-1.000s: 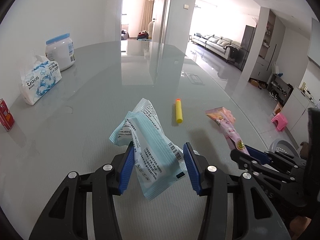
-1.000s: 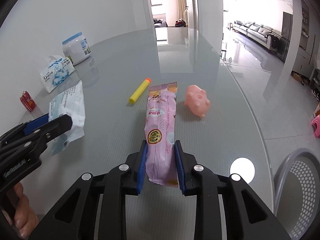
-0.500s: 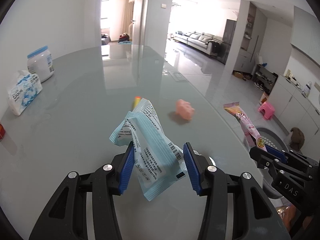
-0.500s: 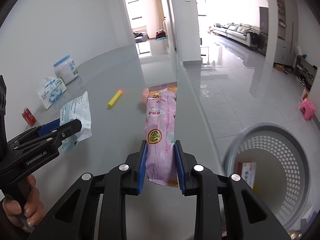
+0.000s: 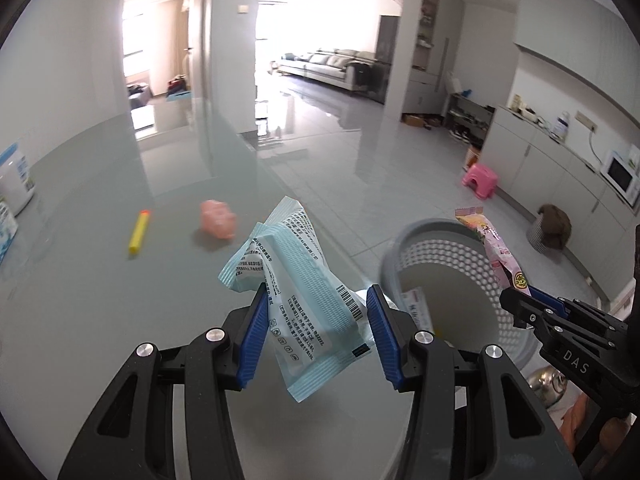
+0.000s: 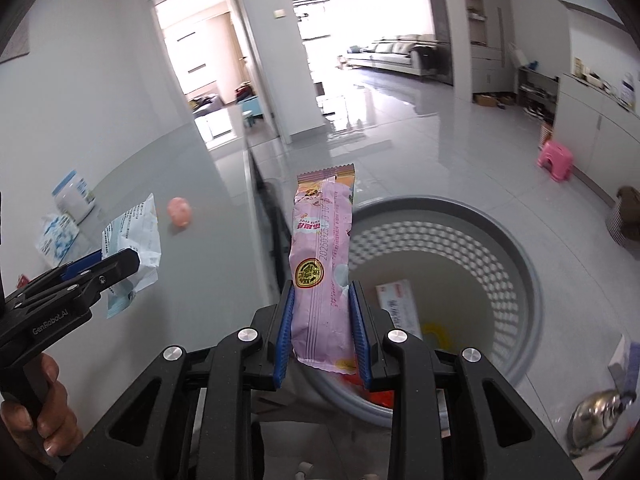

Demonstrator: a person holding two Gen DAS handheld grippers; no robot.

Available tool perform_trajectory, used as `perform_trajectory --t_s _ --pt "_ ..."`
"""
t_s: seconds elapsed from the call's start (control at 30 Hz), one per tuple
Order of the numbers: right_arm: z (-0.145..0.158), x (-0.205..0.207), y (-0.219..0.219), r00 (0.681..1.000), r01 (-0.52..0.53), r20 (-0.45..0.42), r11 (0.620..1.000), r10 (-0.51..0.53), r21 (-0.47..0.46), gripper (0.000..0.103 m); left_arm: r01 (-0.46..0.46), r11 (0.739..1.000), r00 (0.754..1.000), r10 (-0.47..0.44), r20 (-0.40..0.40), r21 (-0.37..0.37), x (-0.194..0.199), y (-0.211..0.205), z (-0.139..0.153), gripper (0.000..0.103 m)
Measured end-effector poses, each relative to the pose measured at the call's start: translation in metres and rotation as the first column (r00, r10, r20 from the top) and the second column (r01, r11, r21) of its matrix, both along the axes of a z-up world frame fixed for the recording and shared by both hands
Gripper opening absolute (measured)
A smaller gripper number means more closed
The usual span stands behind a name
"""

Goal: Collect trash
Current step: 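Carry the wipes packet and snack wrapper over the grey basket with both grippers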

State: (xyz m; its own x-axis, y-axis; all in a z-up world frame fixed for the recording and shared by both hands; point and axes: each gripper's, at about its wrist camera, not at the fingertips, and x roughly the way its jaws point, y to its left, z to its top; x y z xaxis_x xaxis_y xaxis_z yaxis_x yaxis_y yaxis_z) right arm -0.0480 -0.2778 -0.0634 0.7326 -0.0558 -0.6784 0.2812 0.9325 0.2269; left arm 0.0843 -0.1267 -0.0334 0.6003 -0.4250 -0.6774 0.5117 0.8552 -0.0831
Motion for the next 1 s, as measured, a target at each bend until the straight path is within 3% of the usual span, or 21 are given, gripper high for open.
perform_trajectory --t_s 0.47,0.73,1.0 --pt "-0.025 -0.05 -0.077 0.981 0.194 -0.038 0.98 -0.193 0.051 0.026 0.203 0.978 0.979 -0.201 -0.038 0.039 -0.013 -0.1 -0.02 0.047" --pt "-0.031 -0.045 -0.089 0.982 0.187 -0.046 0.98 -0.184 0.068 0.027 0.244 0.968 0.969 -0.241 -0.049 0.062 -0.009 -0.14 -0.028 0.047" --pt "-0.036 -0.03 -0.096 0.986 0.16 -0.061 0.983 -0.155 0.089 0.027 0.249 0.965 0.967 -0.244 -0.069 0.076 -0.006 -0.149 -0.04 0.048"
